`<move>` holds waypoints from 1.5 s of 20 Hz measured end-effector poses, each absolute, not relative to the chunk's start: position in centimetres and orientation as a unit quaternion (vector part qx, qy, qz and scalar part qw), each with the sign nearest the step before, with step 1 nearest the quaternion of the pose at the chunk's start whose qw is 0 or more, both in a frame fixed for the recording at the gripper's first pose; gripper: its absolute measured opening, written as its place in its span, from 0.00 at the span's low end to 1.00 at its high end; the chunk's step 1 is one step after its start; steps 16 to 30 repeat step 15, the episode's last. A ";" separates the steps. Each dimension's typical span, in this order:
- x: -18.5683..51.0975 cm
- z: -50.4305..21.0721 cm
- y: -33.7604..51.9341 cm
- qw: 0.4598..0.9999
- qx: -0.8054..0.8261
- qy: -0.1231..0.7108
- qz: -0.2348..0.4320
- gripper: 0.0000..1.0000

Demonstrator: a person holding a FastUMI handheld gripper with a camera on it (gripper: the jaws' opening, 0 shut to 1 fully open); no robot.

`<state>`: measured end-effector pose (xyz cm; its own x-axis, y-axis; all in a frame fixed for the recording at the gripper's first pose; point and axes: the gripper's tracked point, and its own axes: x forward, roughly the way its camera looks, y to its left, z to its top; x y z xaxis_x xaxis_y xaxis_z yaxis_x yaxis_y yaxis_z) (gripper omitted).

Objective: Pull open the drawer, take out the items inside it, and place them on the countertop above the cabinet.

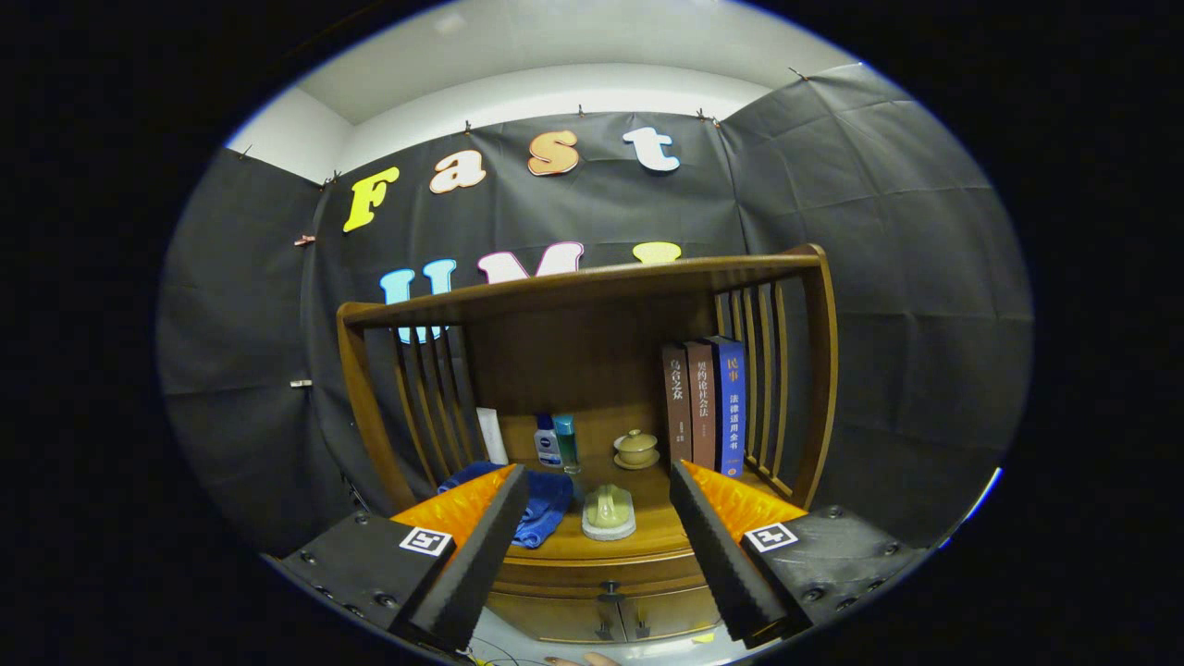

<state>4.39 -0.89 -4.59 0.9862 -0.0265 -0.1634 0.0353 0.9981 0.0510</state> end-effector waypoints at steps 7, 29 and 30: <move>2.5 -3.1 0.4 0.996 0.011 0.083 -0.007 0.99; 1.7 -2.9 1.0 0.997 -0.001 0.078 -0.003 0.99; 1.7 -2.9 1.0 0.997 -0.001 0.078 -0.003 0.99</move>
